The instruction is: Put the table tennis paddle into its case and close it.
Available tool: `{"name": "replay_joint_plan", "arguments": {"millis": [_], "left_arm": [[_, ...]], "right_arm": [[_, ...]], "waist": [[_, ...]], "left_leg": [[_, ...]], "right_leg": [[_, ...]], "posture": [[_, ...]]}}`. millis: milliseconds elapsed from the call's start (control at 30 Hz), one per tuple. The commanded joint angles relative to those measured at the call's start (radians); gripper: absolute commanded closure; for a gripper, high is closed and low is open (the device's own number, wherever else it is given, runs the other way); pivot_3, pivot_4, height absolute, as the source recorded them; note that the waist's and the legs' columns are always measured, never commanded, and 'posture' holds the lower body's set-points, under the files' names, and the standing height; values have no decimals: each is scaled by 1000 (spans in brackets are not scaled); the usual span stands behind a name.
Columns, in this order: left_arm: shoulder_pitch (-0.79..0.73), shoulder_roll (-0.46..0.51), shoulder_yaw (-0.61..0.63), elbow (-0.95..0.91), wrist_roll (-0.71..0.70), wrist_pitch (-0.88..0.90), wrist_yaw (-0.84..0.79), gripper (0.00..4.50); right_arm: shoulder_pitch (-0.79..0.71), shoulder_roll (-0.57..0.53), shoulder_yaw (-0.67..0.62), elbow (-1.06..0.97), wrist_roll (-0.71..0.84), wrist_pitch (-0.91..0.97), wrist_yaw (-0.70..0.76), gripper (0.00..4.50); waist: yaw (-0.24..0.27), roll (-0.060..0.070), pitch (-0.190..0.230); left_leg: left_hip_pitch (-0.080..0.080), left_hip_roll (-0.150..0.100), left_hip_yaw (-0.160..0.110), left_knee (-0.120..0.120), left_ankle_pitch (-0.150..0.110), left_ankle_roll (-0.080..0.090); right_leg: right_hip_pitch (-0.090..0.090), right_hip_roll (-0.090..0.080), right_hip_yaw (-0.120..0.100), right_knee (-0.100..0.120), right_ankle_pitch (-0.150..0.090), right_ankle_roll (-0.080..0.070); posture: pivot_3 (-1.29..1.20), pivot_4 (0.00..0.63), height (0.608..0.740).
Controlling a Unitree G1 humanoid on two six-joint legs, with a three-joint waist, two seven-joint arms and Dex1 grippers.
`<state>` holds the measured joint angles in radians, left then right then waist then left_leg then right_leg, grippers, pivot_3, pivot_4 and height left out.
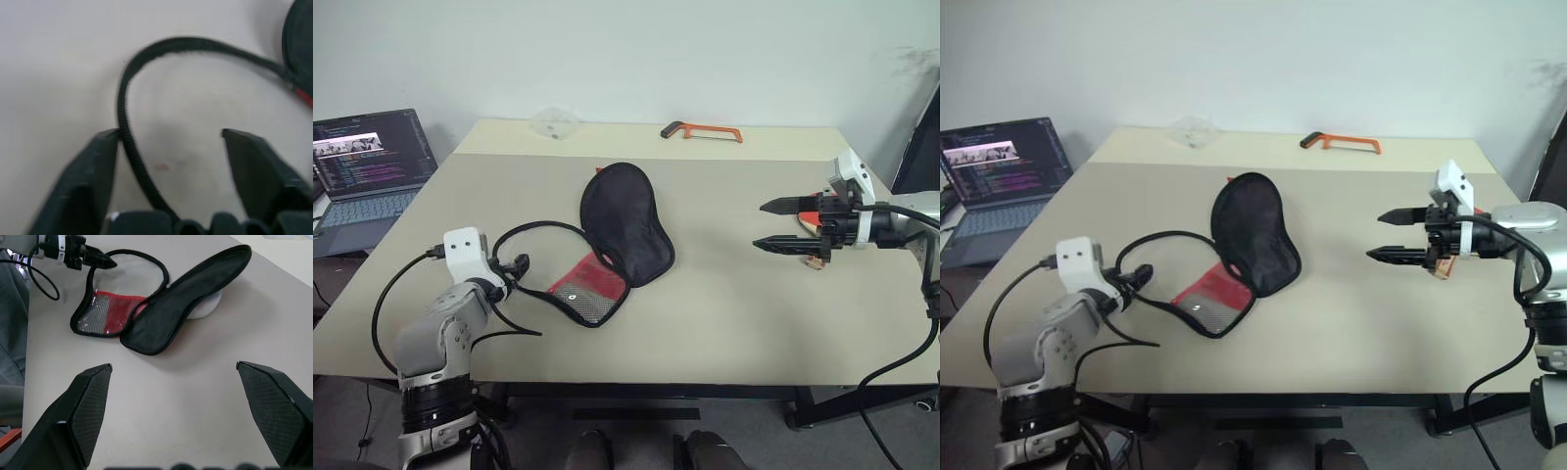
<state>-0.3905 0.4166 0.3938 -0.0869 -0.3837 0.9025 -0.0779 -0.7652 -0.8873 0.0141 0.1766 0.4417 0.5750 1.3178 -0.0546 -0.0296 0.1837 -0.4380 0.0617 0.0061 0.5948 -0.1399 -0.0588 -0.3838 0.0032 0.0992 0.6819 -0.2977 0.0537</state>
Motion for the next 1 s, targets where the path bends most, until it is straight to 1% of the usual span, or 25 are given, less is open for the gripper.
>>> {"name": "replay_joint_plan", "arguments": {"millis": [33, 167, 233, 433, 633, 767, 1000], "left_arm": [[-44, 1, -11, -6, 12, -37, -1, 2304], [-85, -18, -42, 11, 8, -57, -20, 3857], [-102, -32, -63, 23, 9, -74, -31, 4471], [-132, -57, -92, 56, 8, -112, -59, 4471], [-146, -88, -74, 33, -49, -153, -117, 4471], [-143, -124, -18, -17, -175, -187, -200, 4471], [-108, -115, 15, -74, -284, -188, -252, 4471]], "right_arm": [[-13, -17, -34, -35, 5, -1, -8, 0], [-9, -19, -36, -41, 6, -1, -14, 0], [-3, -21, -38, -46, 7, -1, -17, 0], [11, -32, -49, -67, 13, 7, -22, 0], [20, -44, -57, -80, 17, 14, -26, 0], [23, -52, -59, -85, 17, 19, -26, 0], [28, -62, -59, -89, 22, 25, -25, 0]], "waist": [[0, 0, 0], [0, 0, 0], [1, 0, 0], [2, 0, 0], [4, 0, 0], [4, 0, 0], [2, 0, 0]], "left_leg": [[0, 0, 0, 0, 0, 0], [0, 0, 0, 0, 0, 0], [0, 0, 0, 0, 0, 0], [0, 0, -1, 0, 0, 0], [0, -1, -1, 0, 0, 0], [0, -1, -1, 0, 0, 0], [0, 0, -1, 0, 0, 0]], "right_leg": [[0, 0, 0, 0, 0, 0], [0, 0, 0, 0, 0, 0], [0, 0, 0, 0, 0, 0], [1, 0, 0, 0, 0, 0], [1, 0, 0, -1, 0, 1], [1, 0, 0, -1, 0, 1], [1, 0, 0, -1, 0, 1]], "posture": [[0, 150, 740], [0, 150, 740], [0, 150, 740], [0, 150, 740], [0, 150, 740], [0, 150, 740], [0, 150, 740]]}}
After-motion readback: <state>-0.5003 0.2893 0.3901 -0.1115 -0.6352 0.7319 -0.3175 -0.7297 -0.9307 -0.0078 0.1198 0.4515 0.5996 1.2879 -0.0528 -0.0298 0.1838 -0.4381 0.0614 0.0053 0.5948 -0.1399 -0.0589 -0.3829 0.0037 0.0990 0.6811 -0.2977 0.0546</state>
